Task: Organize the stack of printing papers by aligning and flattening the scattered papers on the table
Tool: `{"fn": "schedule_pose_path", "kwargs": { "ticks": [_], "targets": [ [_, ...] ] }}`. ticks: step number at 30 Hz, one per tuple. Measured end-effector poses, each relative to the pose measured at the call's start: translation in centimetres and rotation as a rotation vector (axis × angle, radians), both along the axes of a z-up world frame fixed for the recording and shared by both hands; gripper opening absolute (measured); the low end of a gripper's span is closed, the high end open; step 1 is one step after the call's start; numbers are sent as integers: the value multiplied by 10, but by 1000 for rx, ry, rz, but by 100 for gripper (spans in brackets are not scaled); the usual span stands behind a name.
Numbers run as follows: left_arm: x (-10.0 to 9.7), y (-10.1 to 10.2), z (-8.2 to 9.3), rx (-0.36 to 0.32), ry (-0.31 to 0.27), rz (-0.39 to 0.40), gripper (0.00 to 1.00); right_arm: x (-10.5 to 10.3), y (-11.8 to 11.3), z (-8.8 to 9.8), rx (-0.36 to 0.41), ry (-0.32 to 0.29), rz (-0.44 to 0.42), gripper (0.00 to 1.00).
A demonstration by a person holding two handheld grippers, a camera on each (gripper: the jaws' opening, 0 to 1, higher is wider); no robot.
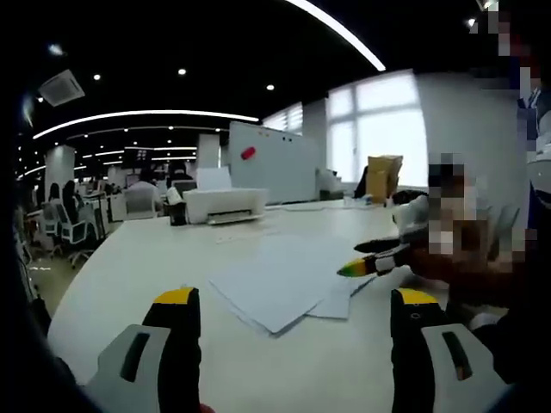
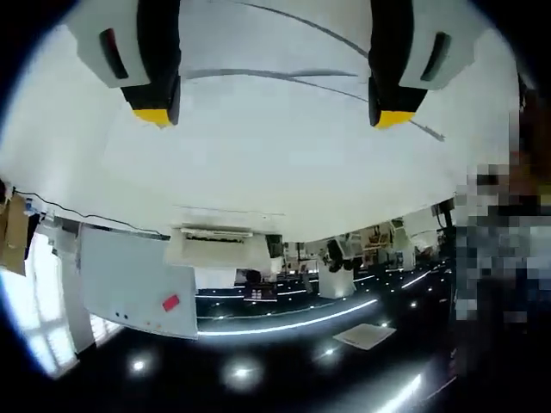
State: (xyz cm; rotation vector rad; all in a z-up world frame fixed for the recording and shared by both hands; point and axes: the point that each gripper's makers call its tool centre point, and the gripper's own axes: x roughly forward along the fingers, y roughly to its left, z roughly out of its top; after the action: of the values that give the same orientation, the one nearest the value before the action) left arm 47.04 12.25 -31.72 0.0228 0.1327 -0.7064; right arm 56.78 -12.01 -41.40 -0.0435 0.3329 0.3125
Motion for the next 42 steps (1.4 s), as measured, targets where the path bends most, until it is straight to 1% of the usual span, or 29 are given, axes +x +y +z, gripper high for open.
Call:
{"fn": "schedule_pose_path", "kwargs": {
  "ticks": [1, 2, 3, 7, 9, 11, 12, 14, 17, 19, 20, 21, 22, 23, 24, 25, 26, 27, 33, 39, 42],
  "targets": [
    [0, 0, -1, 0, 1, 1, 93, 0, -1, -3, -28, 6, -3, 86],
    [0, 0, -1, 1, 1, 1, 93, 0, -3, -3, -66, -3, -14, 86],
    [1, 0, -2, 1, 3, 1, 93, 1, -2, -1, -82, -17, -16, 86],
    [3, -1, -4, 0, 10, -1, 93, 0, 8, 0, -83, -31, -6, 86],
    [3, -2, -3, 1, 9, -6, 93, 2, 9, -2, -95, -26, -10, 87],
    [4, -3, -3, 0, 8, -9, 93, 4, 5, -4, -86, -17, -32, 90],
    [4, -3, -3, 0, 9, -10, 93, 5, 3, -4, -78, -14, -45, 90],
    [4, -3, -5, -2, 13, -12, 93, 7, -2, -1, -58, -27, -71, 90],
    [7, -2, -9, 0, 23, -8, 93, 9, -2, 3, -27, -39, -79, 90],
    [8, -2, -11, 0, 28, -6, 93, 11, -1, 1, -19, -36, -78, 90],
    [8, -3, -11, -1, 28, -6, 93, 11, 0, -3, -29, -20, -78, 90],
    [8, -3, -11, -2, 28, -6, 93, 9, 0, -10, -67, 11, -73, 90],
    [9, -3, -11, -3, 28, -7, 93, 9, -1, -13, -88, 18, -85, 90],
    [9, -3, -12, -3, 29, -7, 93, 7, 0, -9, -75, 12, -75, 88],
    [10, -4, -12, -4, 31, -7, 93, 5, 0, -9, -60, 12, -83, 88],
    [10, -4, -13, -5, 32, -7, 93, 7, -2, -10, -54, 15, -87, 88],
    [10, -4, -14, -7, 33, -8, 93, 15, -5, -13, -47, 17, -87, 87],
    [10, -5, -15, -10, 36, -9, 93, 16, -2, -15, -34, 23, -67, 87],
    [10, -6, -20, -12, 49, -14, 92, 15, 0, -13, -30, 11, -72, 85],
    [11, -7, -22, -11, 53, -17, 92, 5, 9, -11, -26, 0, -59, 81],
    [12, -7, -23, -9, 56, -17, 92, 6, 10, -14, -16, 19, -43, 78]
  ]
}}
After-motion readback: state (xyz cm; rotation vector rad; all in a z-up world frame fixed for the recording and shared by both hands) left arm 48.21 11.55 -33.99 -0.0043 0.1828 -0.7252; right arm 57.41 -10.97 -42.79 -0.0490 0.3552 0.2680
